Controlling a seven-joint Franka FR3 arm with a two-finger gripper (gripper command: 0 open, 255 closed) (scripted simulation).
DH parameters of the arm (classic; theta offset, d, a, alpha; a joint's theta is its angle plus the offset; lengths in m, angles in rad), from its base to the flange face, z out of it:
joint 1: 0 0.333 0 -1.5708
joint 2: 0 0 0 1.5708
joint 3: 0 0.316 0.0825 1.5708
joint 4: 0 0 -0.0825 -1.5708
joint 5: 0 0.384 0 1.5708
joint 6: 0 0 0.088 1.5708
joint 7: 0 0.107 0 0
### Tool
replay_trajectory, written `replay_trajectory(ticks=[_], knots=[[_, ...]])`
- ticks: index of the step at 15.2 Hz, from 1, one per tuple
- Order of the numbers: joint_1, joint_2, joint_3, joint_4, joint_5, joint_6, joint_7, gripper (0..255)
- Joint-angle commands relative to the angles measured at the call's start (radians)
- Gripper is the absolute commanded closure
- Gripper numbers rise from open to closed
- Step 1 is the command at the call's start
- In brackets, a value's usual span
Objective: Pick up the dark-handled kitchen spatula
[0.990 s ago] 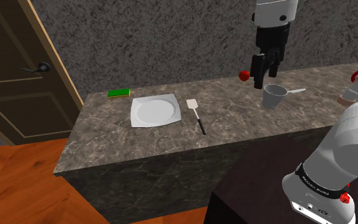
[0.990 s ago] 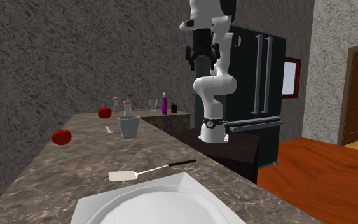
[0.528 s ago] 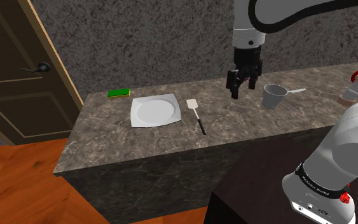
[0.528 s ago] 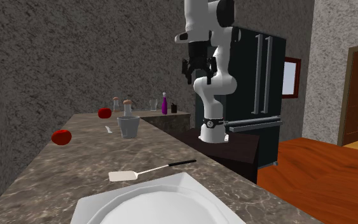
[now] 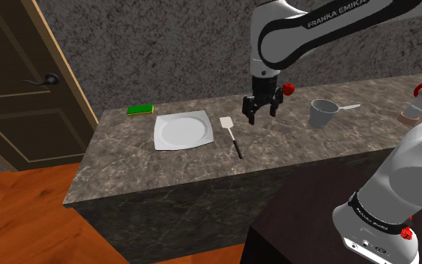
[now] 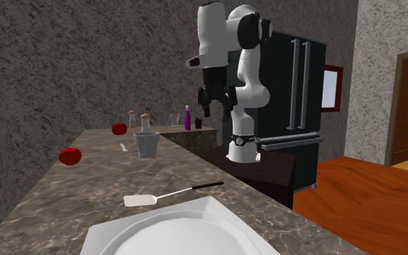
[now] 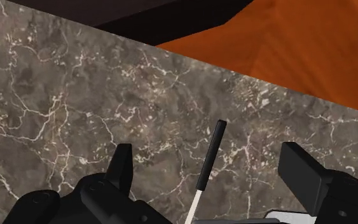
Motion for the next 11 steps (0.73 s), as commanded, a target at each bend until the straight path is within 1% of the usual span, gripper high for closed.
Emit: replay_trajectory(ticks=[1, 6, 11], knots=[[-0.011, 0.074, 0.002, 0.020, -0.003, 0.064, 0.029, 0], [-0.032, 0.261, 0.001, 0.088, -0.016, 0.206, 0.102, 0], [-0.045, 0.450, -0.013, 0.186, -0.032, 0.318, 0.171, 0]])
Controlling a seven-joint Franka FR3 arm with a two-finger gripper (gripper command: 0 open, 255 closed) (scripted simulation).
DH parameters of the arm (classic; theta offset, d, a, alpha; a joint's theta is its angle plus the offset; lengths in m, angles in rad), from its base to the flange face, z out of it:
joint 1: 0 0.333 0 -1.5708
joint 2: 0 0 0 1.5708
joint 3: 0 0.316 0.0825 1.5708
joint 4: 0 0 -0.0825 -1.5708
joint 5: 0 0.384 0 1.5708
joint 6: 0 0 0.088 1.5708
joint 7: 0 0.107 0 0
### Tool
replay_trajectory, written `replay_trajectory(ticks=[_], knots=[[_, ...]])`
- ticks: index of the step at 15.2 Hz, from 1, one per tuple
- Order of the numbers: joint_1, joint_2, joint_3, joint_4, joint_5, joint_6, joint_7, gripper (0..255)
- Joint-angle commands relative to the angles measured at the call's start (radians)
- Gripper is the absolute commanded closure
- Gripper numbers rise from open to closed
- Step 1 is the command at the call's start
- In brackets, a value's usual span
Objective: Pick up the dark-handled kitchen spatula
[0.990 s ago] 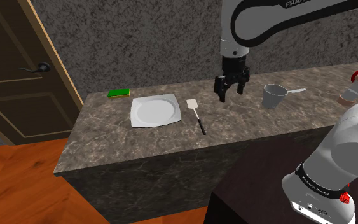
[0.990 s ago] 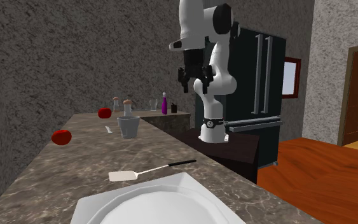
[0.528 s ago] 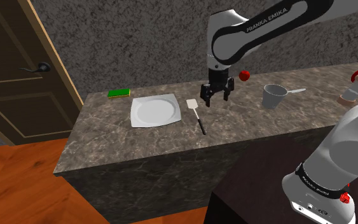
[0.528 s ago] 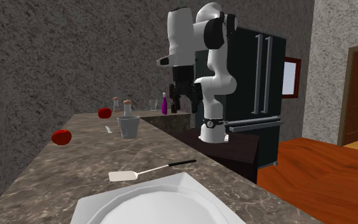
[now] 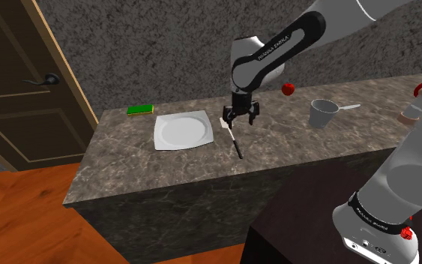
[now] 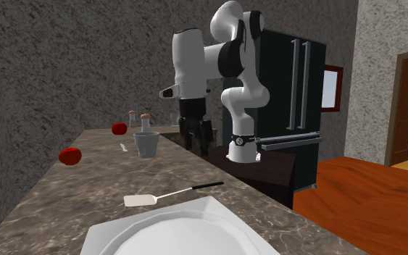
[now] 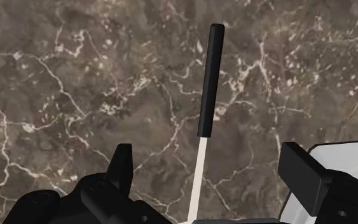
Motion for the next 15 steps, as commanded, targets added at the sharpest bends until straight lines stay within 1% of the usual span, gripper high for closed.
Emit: replay_trajectory(ticks=[1, 5, 12, 14, 15], knots=[[-0.004, 0.078, -0.008, 0.046, -0.006, 0.041, 0.027, 0], [-0.009, 0.221, -0.026, 0.146, -0.012, 0.102, 0.073, 0], [-0.006, 0.295, -0.030, 0.141, -0.018, 0.181, 0.075, 0], [-0.006, 0.301, -0.030, 0.141, -0.018, 0.187, 0.075, 0], [-0.006, 0.300, -0.030, 0.139, -0.018, 0.188, 0.075, 255]])
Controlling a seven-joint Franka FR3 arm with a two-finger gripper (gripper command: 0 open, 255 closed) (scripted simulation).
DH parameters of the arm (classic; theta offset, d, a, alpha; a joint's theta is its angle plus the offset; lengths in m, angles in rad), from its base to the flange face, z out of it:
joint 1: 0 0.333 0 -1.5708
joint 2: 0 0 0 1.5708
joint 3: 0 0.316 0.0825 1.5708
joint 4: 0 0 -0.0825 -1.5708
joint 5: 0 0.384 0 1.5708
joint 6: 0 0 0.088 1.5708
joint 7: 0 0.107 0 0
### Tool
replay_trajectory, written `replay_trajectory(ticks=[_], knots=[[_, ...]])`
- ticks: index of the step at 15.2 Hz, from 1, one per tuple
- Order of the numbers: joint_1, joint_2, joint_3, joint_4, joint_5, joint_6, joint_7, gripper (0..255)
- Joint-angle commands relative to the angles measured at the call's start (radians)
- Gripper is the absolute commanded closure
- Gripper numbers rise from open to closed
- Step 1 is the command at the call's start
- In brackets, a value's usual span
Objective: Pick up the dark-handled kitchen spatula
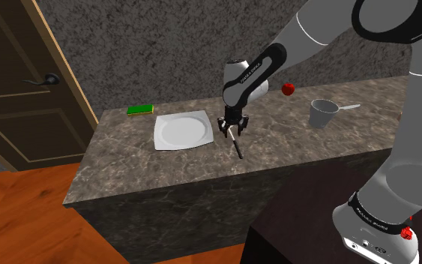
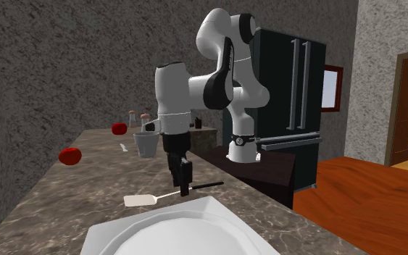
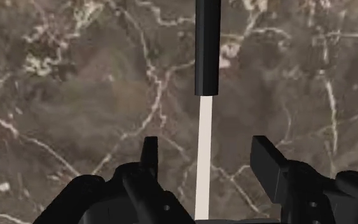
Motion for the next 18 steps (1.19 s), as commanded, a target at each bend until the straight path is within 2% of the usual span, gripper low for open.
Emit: replay_trajectory(ticks=[1, 9, 18], knots=[[0.000, 0.001, 0.000, 0.000, 0.000, 0.002, 0.000, 255], [0.000, 0.002, 0.000, 0.001, 0.000, 0.002, 0.000, 255], [-0.003, -0.092, 0.004, 0.009, 0.007, -0.100, -0.002, 255]])
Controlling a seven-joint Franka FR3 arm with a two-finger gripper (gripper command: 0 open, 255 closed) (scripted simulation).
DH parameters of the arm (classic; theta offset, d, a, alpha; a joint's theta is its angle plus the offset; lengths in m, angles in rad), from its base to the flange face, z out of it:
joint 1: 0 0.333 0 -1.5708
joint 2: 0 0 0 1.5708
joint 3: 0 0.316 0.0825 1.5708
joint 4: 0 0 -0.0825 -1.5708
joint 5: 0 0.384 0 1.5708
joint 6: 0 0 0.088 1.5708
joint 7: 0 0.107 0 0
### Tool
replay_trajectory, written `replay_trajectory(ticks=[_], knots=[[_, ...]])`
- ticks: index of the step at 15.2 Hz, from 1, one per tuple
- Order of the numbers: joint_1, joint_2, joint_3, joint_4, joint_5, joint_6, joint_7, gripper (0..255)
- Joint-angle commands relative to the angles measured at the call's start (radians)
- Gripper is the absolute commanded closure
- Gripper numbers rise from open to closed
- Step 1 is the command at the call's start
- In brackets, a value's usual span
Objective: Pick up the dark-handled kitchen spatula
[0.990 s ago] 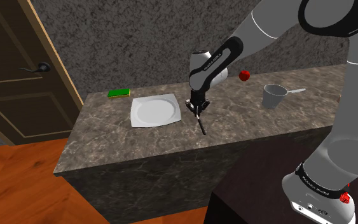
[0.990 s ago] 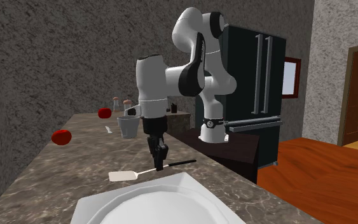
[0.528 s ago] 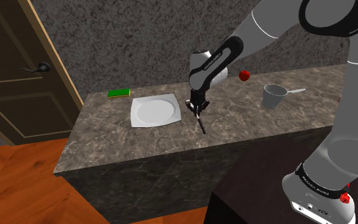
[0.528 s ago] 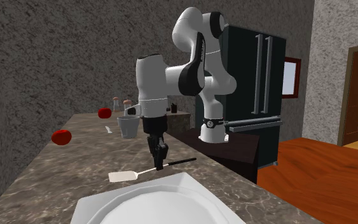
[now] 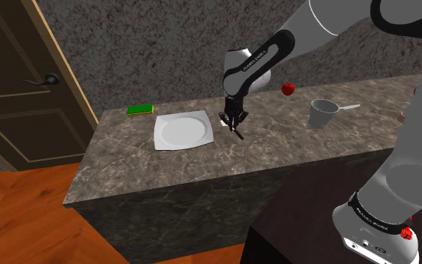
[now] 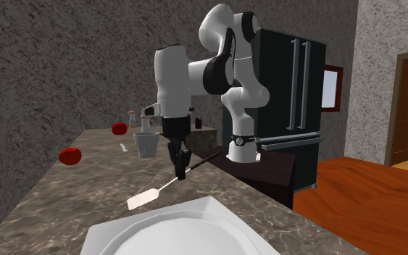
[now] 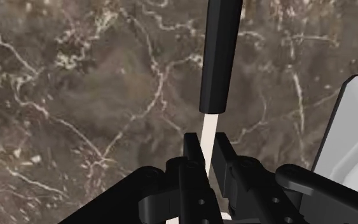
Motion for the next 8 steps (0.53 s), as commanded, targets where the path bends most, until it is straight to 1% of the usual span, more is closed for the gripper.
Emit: replay_trajectory(ticks=[1, 6, 8], knots=[[0.000, -0.018, 0.001, 0.005, 0.001, -0.023, 0.000, 255], [-0.002, -0.064, 0.002, 0.018, 0.005, -0.082, -0.001, 255], [-0.002, -0.065, 0.002, 0.018, 0.005, -0.084, -0.001, 255]])
